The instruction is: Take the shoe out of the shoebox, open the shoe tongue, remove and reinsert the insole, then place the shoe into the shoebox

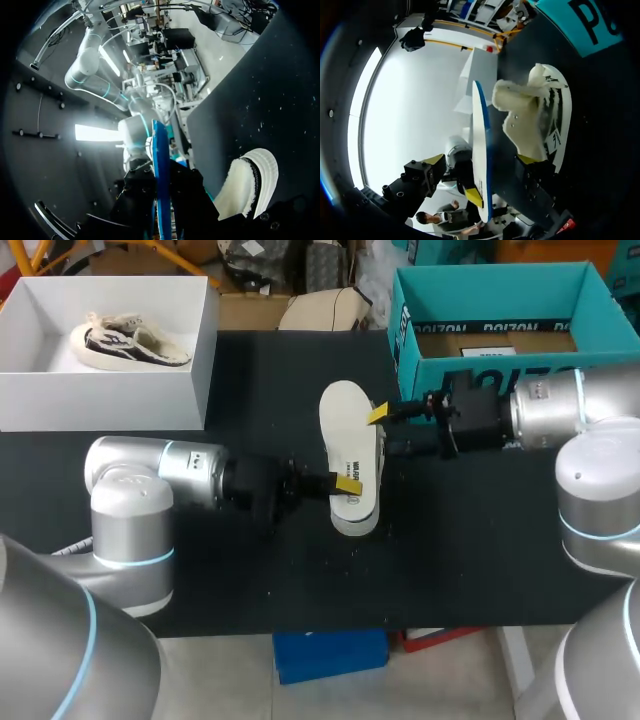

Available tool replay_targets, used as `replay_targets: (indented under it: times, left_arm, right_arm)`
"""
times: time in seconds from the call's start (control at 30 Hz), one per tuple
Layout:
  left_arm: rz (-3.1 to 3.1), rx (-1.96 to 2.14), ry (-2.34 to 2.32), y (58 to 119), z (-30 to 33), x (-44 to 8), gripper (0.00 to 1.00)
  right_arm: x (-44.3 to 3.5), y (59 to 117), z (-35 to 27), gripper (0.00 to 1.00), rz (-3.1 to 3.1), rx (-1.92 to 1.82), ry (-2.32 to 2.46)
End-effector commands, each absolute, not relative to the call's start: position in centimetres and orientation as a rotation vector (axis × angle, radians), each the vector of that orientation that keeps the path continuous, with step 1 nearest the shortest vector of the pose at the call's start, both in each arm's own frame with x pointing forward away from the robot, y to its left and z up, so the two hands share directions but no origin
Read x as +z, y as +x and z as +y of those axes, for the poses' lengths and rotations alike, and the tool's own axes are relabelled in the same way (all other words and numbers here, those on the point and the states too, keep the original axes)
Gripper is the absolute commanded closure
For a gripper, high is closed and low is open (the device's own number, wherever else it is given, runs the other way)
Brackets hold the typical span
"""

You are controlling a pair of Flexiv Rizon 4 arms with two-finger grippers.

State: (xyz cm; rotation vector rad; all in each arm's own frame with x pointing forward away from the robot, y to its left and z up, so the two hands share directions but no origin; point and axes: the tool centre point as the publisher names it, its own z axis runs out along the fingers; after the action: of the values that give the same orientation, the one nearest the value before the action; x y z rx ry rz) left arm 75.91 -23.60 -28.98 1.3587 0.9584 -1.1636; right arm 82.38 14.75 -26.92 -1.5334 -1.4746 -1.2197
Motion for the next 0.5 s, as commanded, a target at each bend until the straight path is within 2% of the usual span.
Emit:
replay_targets:
  times: [0.03, 0.1, 0.43, 0.47, 0.5]
  left_arm:
    - [0.96, -1.159, 1.36, 75.8, -23.7, -29.0, 1.0]
    - [0.96, -1.159, 1.36, 75.8, -23.7, -29.0, 1.0]
    - [0.96, -1.159, 1.36, 75.8, -23.7, -29.0, 1.0]
    - [0.96, -1.159, 1.36, 75.8, -23.7, -29.0, 1.0]
    - [0.96, -1.159, 1.36, 75.8, -23.7, -29.0, 1.0]
  right_arm:
    - [-27.6, 83.1, 16.0, 0.14, -1.465, -1.235, -1.527]
    - [-27.5, 83.3, 16.3, 0.19, -1.458, -1.245, -1.527]
    - [-28.1, 83.7, 18.0, 0.27, -1.456, -1.246, -1.515]
    - [-28.1, 83.7, 18.1, 0.28, -1.456, -1.244, -1.515]
    - [-28.1, 83.8, 18.2, 0.35, -1.457, -1.243, -1.515]
